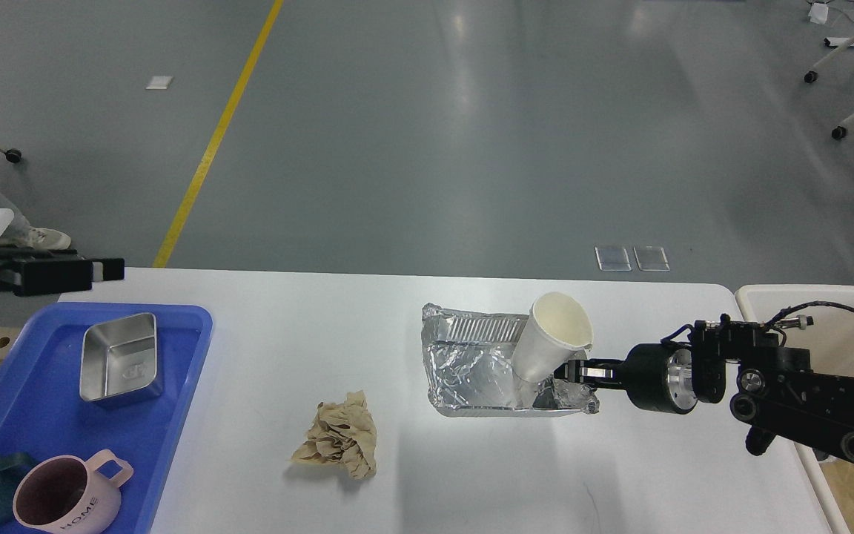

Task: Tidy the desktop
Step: 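Reach the left gripper to the beige cloth and grasp it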

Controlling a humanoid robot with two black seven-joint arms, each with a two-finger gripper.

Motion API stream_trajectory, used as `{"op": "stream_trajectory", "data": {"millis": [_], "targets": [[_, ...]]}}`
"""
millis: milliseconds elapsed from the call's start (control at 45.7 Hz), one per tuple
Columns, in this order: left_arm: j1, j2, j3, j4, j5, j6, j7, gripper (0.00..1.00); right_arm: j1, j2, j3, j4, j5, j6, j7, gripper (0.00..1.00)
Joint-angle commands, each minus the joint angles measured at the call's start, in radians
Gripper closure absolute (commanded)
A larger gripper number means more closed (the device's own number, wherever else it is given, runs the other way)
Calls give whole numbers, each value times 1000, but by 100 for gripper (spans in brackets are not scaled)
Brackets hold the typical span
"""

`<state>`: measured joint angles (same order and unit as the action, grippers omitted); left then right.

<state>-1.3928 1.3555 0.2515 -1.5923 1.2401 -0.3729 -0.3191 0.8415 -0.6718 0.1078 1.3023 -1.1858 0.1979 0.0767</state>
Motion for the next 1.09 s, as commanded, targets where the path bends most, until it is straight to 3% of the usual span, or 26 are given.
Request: {"op": "stream_trajectory", "data": {"millis": [0,131,285,679,963,1073], "targets": [[148,-179,28,58,5,138,38,20,-1,0,0,-2,0,0,0,100],[259,-346,25,124,30,187,133,19,-9,-2,0,-2,0,0,0,100],[351,-522,23,218,32,187,180,13,-16,-3,0,-2,-2,0,0,100],[400,-768,20,387,22,190,190,9,-15,-3,1,-5,-2,0,0,100],[459,-949,20,580,19,193,190,10,-15,-14,1,-5,-2,0,0,100],[480,-990,28,598,19,227,187,10,-15,-23,1,-3,-2,0,0,100]]}}
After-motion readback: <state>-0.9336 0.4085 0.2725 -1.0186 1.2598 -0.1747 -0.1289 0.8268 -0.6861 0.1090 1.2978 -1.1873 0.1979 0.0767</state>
